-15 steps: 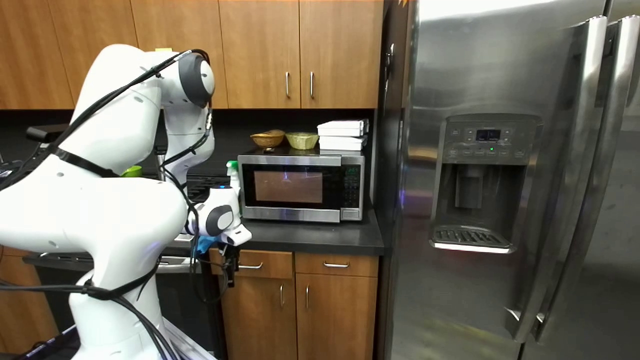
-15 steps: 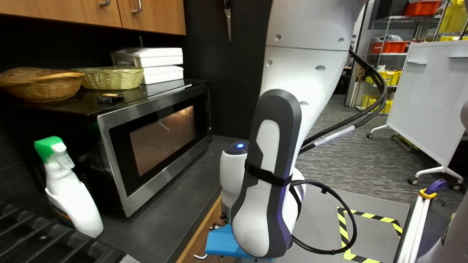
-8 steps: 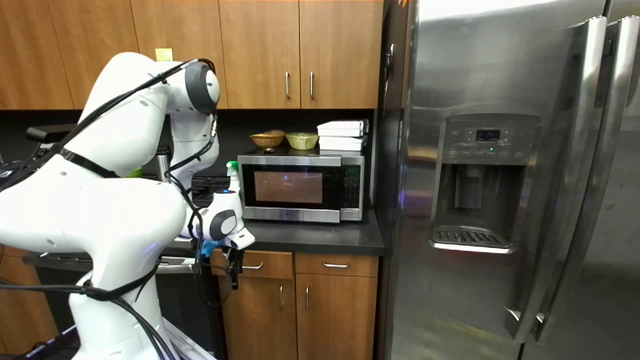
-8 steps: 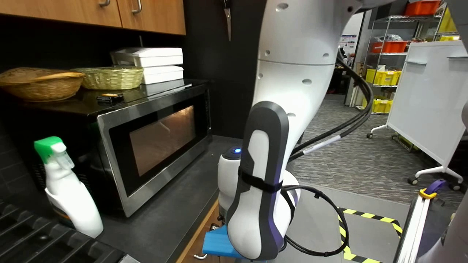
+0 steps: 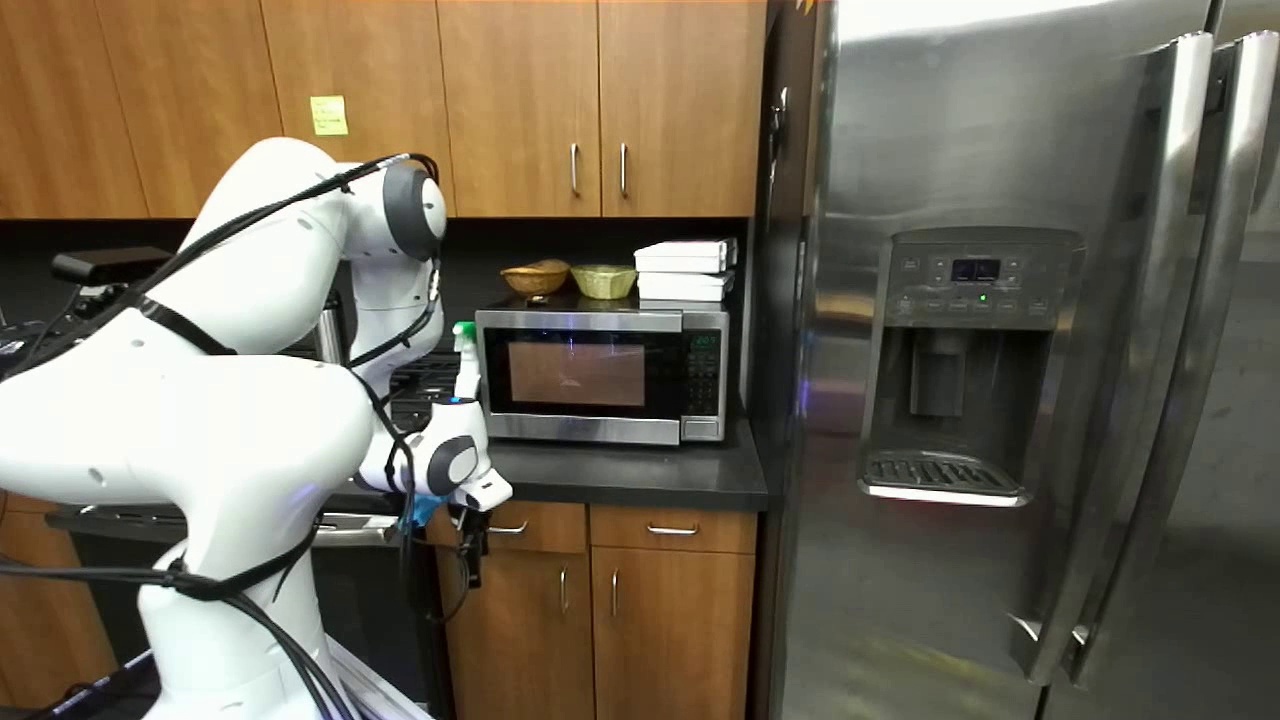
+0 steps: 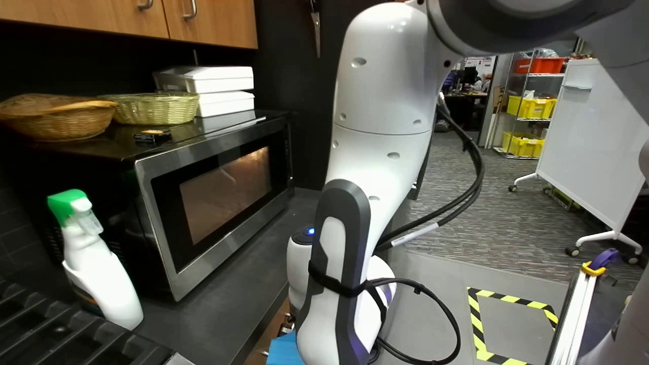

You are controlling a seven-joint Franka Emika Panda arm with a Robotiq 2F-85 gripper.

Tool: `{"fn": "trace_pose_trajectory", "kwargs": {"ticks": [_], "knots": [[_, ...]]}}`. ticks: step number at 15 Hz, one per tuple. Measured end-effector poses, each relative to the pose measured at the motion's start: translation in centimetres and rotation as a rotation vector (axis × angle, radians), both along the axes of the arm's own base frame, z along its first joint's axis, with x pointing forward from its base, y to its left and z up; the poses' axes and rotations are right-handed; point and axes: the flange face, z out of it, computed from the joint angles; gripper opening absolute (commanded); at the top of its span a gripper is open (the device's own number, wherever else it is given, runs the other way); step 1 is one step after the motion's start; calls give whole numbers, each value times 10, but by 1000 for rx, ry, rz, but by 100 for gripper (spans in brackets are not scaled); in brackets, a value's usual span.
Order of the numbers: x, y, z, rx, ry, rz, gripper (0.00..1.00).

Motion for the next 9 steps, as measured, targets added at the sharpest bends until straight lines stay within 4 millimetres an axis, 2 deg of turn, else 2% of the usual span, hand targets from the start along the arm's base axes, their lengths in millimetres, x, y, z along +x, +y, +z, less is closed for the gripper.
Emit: {"fn": "trace_pose_trajectory", "kwargs": {"ticks": [4,9], "knots": [[14,16,-1,16,-28,13,100],[14,17,-1,14,-31,4,100]]}}
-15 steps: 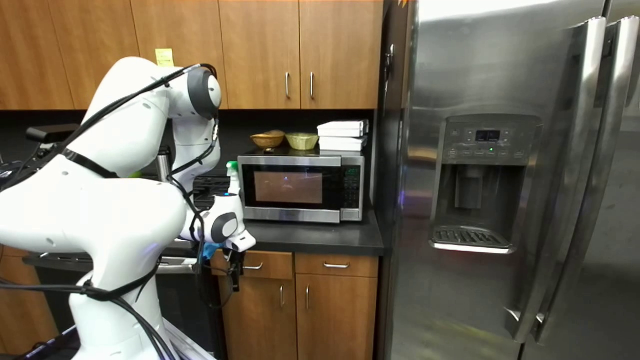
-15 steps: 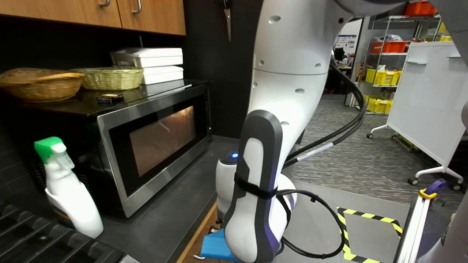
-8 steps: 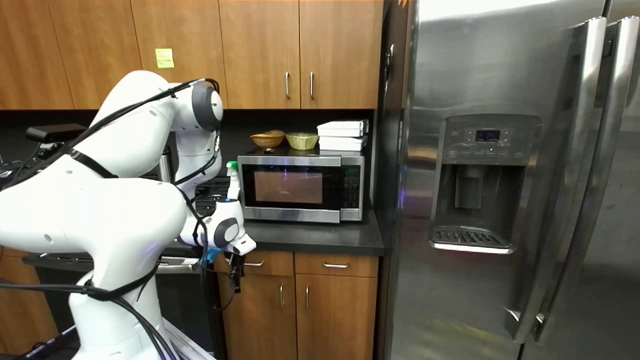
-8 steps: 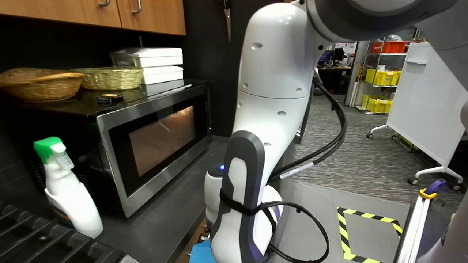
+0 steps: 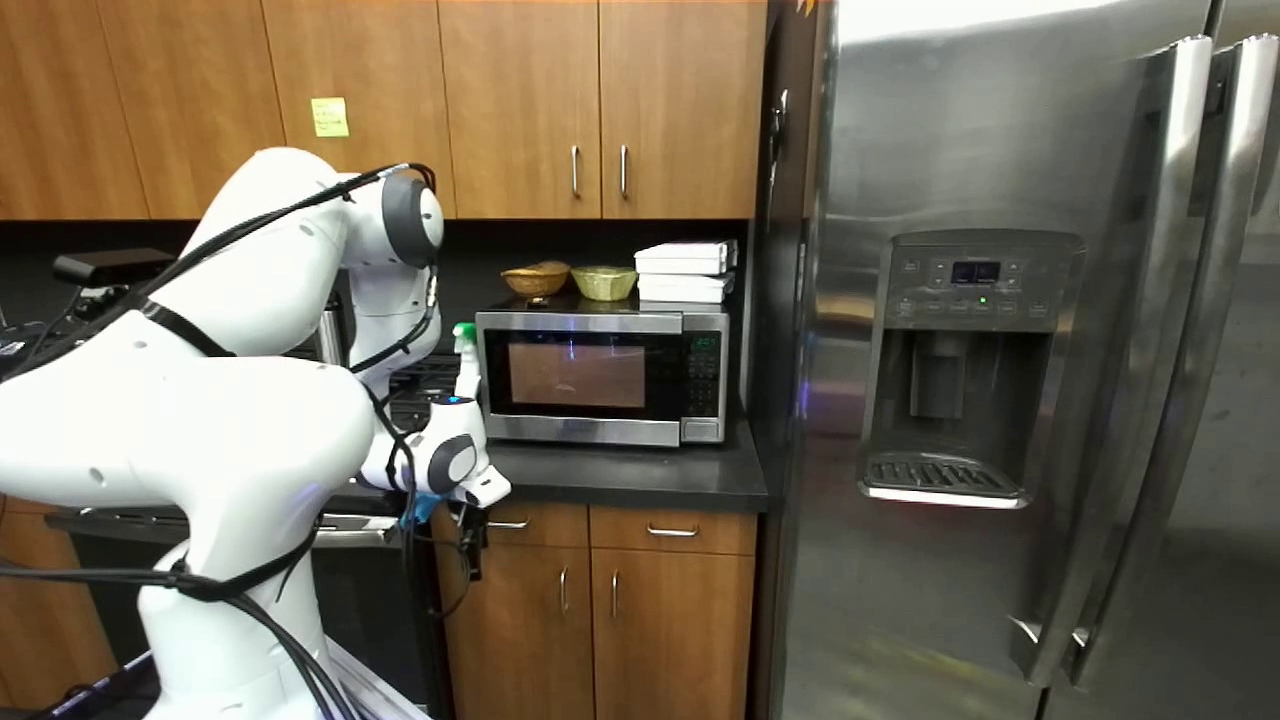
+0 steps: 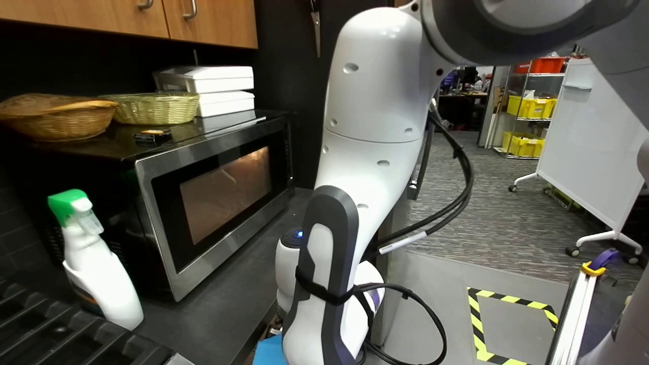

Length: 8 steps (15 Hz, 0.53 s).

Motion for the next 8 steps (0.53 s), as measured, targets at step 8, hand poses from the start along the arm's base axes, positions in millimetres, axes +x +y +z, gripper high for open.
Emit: {"fn": "trace_pose_trajectory", "kwargs": {"ticks": [8], "knots": [[-18,-26,-7,-45,38,-32,100]]}}
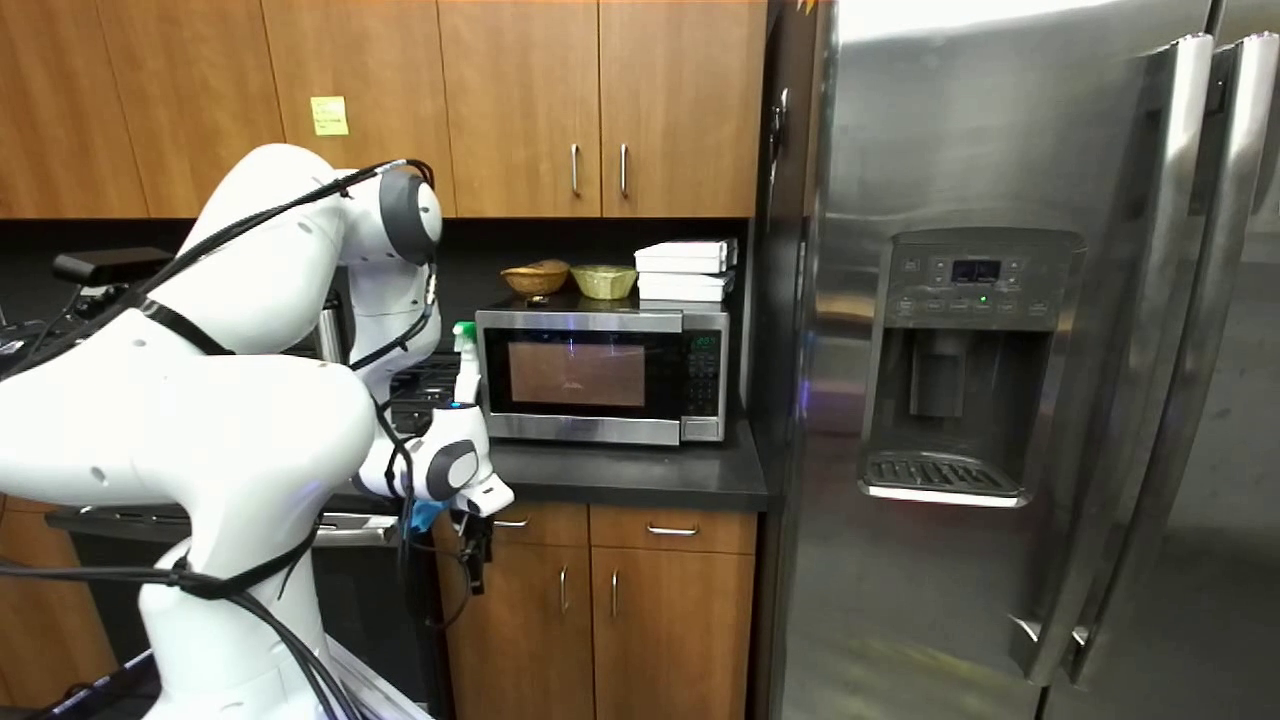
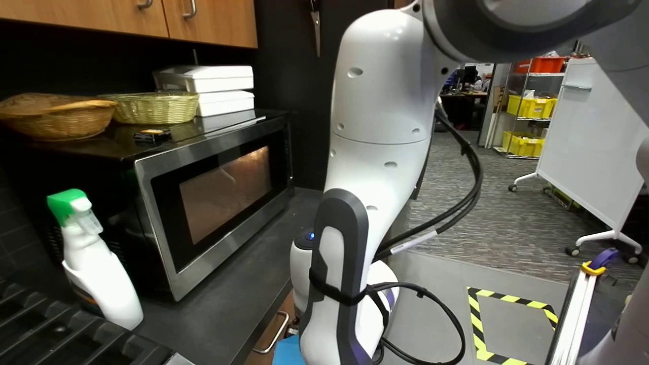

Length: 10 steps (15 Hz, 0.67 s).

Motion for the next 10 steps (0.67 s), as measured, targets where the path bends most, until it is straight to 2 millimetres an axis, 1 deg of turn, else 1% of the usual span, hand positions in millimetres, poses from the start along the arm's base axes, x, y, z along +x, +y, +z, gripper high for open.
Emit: {"fn": "trace_pose_trajectory", "kwargs": {"ticks": [2,4,6,10], "knots": [[-11,-7,1,-10,19,2,100],[-22,-11,9,-13,33,15,100],[-35,-17,23,-14,51,44,100],[-62,-31,57,-16,108,153,100]]}}
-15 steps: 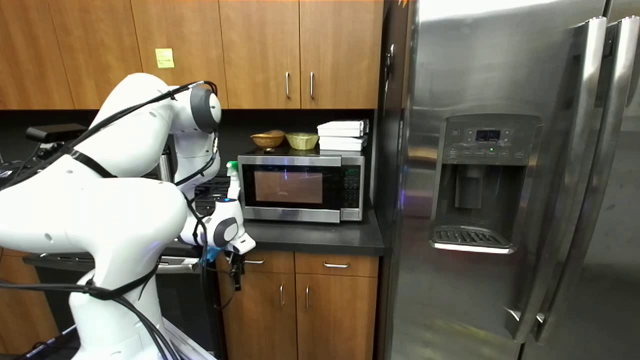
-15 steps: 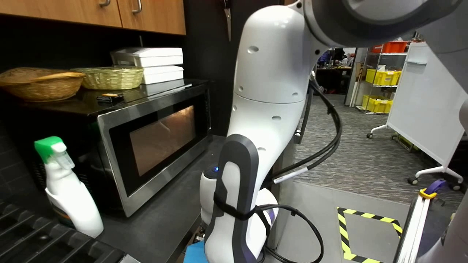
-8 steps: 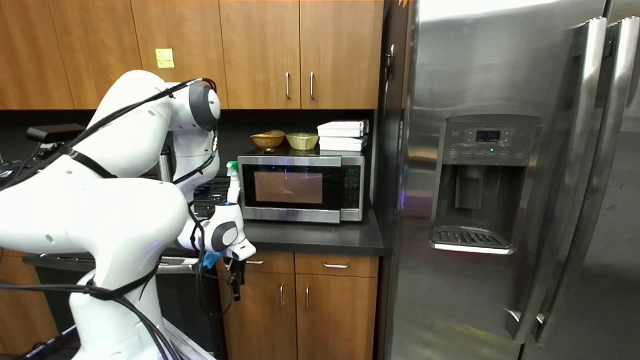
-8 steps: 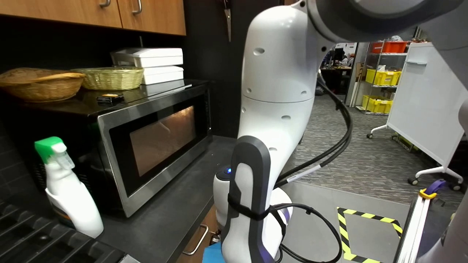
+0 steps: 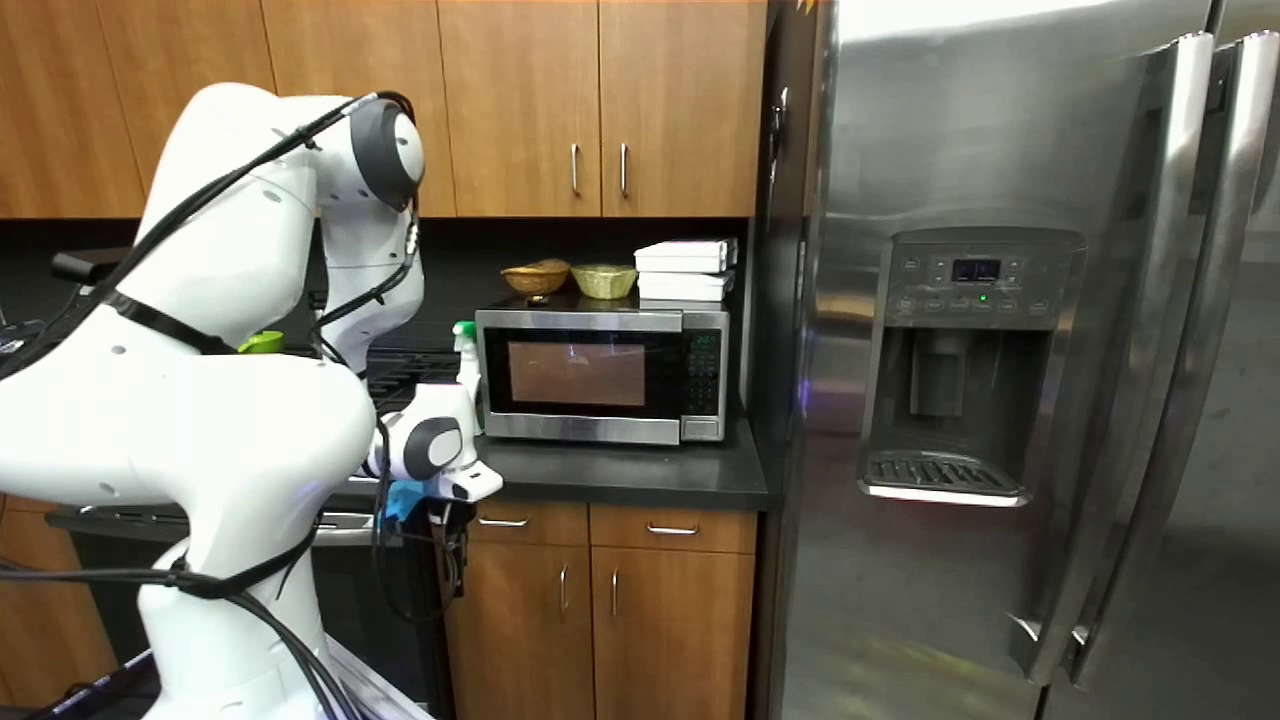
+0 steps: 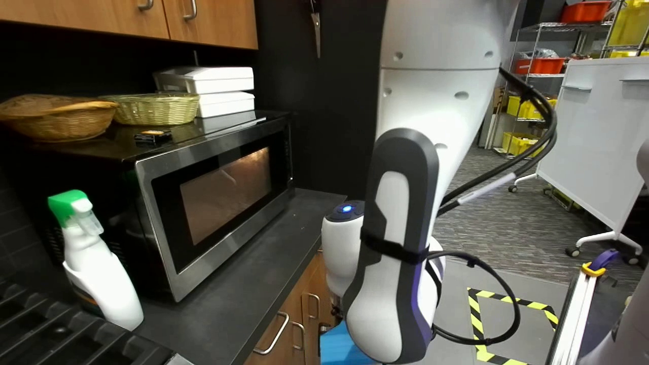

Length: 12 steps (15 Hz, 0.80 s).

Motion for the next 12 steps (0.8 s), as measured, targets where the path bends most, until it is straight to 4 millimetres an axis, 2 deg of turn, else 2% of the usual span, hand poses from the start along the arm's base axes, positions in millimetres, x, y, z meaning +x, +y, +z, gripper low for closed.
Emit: {"fn": "trace_pose_trajectory", "kwargs": {"ticks": [4,7,12], "knots": [[-23,-18,33,11,57,139,100],[-35,-24,56,32,105,250,100],[-46,-6,88,82,174,462,100]]}}
